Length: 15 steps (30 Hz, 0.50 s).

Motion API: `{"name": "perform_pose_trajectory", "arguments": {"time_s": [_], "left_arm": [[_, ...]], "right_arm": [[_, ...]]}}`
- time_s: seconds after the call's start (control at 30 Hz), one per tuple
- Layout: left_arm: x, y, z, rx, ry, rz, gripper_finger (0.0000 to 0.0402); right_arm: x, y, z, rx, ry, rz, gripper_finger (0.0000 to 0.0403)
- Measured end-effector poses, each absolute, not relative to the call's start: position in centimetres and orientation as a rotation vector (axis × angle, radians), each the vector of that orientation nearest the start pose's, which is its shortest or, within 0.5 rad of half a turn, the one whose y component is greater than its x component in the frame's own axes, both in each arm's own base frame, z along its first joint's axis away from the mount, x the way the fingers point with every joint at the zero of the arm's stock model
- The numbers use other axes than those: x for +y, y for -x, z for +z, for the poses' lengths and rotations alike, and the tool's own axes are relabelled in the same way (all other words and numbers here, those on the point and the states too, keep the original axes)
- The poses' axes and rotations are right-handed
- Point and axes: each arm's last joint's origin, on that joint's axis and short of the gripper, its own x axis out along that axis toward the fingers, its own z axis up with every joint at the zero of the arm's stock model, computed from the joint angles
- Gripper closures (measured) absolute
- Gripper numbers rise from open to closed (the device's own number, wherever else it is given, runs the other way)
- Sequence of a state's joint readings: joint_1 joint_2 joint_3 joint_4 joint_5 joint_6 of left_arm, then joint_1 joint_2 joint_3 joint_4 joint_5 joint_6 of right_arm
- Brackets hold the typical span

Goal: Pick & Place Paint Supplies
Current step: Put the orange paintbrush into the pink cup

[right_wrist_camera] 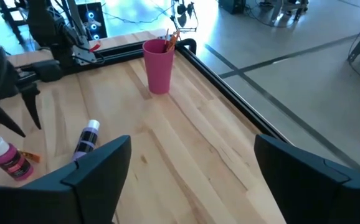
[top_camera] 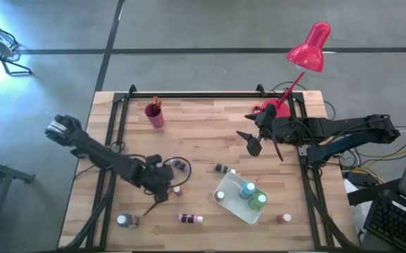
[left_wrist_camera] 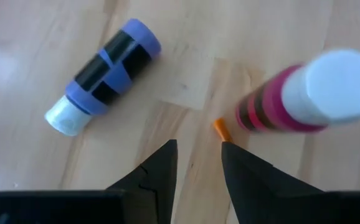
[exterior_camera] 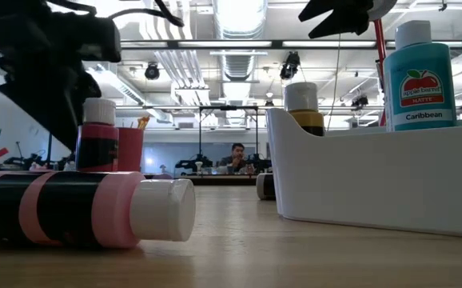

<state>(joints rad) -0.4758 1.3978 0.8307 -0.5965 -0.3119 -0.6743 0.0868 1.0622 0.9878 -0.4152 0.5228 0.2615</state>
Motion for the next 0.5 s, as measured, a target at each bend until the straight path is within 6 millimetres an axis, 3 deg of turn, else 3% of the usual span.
{"name": "perform_pose_trajectory", "arguments": {"time_s": [0.2, 0.5], "left_arm": [[-11.8, -22.4, 18.9, 1.081, 0.085, 0.156, 0.0271], [-12.4, -23.4, 17.9, 1.056, 0.093, 0.154, 0.0271]], "right_arm": [[0.5, -22.3, 33.2, 0.411, -0.104, -0.485, 0.0062], [0.5, -22.3, 33.2, 0.411, -0.104, -0.485, 0.0089]]}}
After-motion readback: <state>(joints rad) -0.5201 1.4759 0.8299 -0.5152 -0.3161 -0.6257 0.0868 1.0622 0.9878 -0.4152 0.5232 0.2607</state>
